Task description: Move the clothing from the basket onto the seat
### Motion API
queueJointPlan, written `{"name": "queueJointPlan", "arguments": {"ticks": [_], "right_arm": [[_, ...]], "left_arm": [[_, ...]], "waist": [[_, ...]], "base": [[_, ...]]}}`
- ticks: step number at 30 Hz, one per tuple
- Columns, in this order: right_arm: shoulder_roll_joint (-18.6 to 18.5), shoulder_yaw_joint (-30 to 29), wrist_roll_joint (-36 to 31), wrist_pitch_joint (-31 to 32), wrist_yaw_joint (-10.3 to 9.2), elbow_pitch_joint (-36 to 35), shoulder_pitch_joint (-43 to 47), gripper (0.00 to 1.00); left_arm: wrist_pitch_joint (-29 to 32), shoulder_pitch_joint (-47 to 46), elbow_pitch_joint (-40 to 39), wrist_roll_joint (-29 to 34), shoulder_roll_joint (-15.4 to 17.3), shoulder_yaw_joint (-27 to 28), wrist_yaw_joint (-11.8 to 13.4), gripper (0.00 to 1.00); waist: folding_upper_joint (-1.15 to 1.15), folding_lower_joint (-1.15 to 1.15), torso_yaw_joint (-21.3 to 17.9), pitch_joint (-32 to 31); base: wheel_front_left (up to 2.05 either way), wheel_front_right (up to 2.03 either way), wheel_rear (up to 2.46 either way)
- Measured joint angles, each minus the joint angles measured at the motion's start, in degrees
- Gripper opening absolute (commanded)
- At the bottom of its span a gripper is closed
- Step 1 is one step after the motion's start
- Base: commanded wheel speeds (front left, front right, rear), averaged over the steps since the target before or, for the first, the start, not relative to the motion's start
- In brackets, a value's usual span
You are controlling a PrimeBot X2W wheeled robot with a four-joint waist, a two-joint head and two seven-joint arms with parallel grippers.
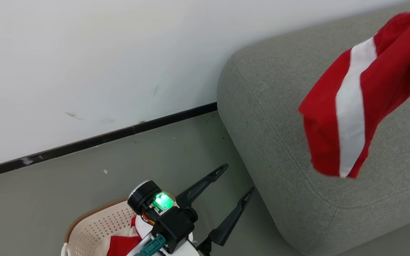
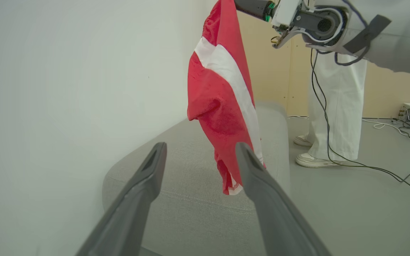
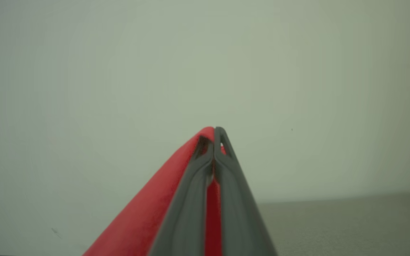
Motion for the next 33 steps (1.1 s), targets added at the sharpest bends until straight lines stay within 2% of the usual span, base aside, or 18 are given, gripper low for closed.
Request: {"name": "queueJointPlan", "arguments": {"ticks": [9, 21, 27, 33], "right_arm": [[-6.1, -5.3, 1.2, 3.1, 0.0, 7.4, -12.1, 0.0], [-10.4, -7.7, -0.3, 3.3, 0.0, 18.0, -15.1, 0.0], [-11.3, -8.8, -1.6, 1.6, 0.0, 20.5, -16.3, 0.0], [-9.2, -8.8, -2.1, -0.2, 0.0, 25.3, -15.2, 0.0]], "left_arm": [[0.6, -1.2, -3.3, 0.9, 0.4, 1.2, 1.2, 1.0], [2.6, -3.0, -7.3, 3.5, 1.1, 0.3, 1.7, 1.0], [3.6, -4.2, -8.7, 4.0, 1.1, -0.4, 1.7, 1.0], [4.1, -6.0, -9.5, 4.4, 1.1, -0.7, 1.6, 1.0]], "waist": [[0.0, 0.0, 0.6, 4.0], [0.0, 0.0, 3.1, 9.8], [0.0, 0.0, 4.5, 12.2], [0.0, 0.0, 6.0, 14.9]], "base": [[0.0, 0.0, 0.0], [0.0, 0.0, 0.0], [0.0, 0.0, 0.0], [0.0, 0.0, 0.0]]}}
